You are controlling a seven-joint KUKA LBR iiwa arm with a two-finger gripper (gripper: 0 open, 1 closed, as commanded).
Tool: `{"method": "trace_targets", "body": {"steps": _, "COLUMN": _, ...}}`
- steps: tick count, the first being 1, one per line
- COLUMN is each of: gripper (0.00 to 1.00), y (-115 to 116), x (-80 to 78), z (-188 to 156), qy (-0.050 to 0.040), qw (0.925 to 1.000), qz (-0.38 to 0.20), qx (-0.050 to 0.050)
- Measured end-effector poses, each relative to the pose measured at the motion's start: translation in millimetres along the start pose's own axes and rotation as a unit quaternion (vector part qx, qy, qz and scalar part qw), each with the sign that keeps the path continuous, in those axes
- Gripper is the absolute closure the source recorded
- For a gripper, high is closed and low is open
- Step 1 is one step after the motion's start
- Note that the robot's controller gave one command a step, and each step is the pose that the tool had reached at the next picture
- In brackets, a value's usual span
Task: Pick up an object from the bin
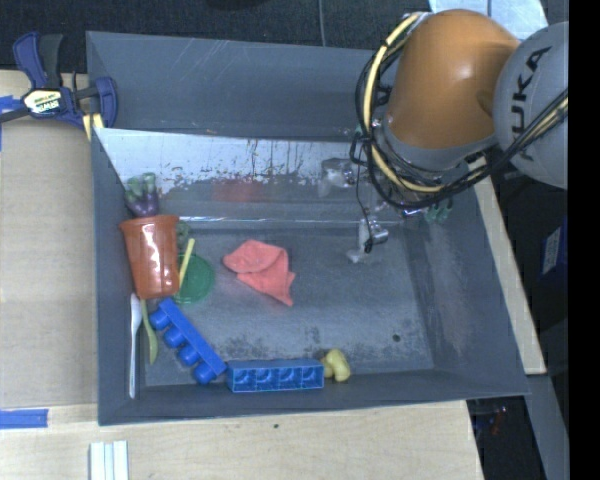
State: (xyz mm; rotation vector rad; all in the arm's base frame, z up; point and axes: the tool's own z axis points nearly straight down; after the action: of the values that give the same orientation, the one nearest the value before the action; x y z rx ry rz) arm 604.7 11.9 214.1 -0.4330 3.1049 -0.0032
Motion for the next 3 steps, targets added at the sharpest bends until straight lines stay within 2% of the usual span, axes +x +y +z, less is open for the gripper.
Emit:
{"method": "trace_targets", "body": {"steps": 1, "gripper": 0.00, "y": 32, "x": -6.1, "z": 11, "qy": -0.0002, "qw": 0.9977, "qz": 0.068, "qx": 0.000}}
{"method": "trace_targets", "body": {"steps": 2, "gripper": 0.00, "y": 44, "x": -7.1, "z": 52, "qy": -0.0028, "qw": 0.9997, "qz": -0.023, "qx": 0.001}}
{"method": "trace_targets", "body": {"steps": 3, "gripper": 0.00, "y": 85, "x": 41.7, "z": 91, "qy": -0.0048, "qw": 0.9978, "qz": 0.067, "qx": 0.000}}
